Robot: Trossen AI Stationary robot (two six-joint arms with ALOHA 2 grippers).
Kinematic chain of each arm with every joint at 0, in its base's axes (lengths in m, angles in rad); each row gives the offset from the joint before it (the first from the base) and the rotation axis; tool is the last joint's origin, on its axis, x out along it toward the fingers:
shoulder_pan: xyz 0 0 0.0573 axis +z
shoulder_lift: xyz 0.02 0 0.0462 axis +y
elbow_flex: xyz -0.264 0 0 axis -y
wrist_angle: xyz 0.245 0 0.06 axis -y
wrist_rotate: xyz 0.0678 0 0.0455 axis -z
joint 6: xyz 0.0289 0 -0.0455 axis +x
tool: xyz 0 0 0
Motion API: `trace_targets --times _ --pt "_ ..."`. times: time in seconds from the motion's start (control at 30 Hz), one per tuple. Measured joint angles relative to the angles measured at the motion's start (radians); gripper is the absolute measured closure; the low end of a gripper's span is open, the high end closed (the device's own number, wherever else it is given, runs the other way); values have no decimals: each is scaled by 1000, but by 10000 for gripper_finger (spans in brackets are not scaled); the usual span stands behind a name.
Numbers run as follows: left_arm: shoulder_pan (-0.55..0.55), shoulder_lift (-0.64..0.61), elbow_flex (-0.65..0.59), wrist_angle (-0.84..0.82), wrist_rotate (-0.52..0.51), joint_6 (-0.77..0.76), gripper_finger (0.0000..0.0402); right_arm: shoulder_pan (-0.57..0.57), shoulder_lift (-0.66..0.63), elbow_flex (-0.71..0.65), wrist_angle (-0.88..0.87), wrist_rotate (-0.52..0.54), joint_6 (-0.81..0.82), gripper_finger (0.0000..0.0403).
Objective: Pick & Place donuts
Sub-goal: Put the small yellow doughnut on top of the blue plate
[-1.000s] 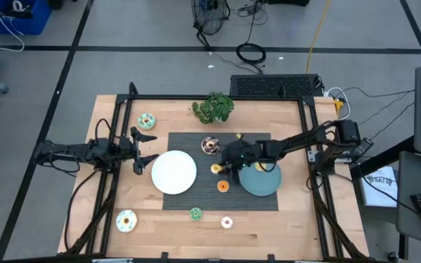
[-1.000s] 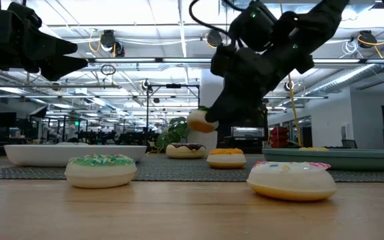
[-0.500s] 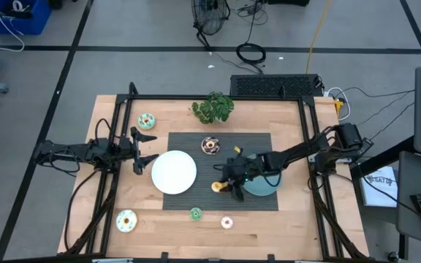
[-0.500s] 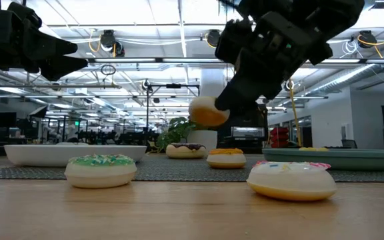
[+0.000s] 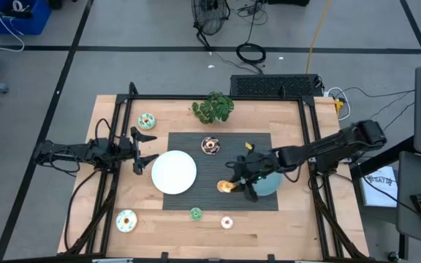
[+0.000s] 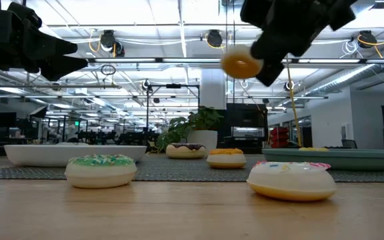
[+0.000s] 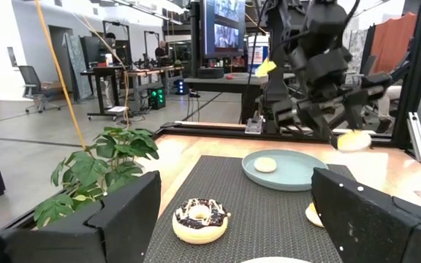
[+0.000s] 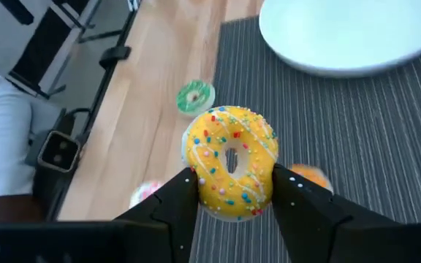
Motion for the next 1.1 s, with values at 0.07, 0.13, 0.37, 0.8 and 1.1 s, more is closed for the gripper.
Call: trace_targets --times 0.07,0.13,0.37,0.8,1.1 --pt "0 0 0 1 0 0 52 0 -49 0 -97 0 37 248" --pt "0 0 0 0 0 0 52 0 -99 0 -178 5 80 248" --pt "0 0 0 0 0 0 52 1 -260 0 -438 103 285 248" --pt "0 0 0 0 0 0 52 41 -352 0 -854 161 633 248" --pt "0 0 0 0 0 0 52 80 -351 -48 -890 317 694 248"
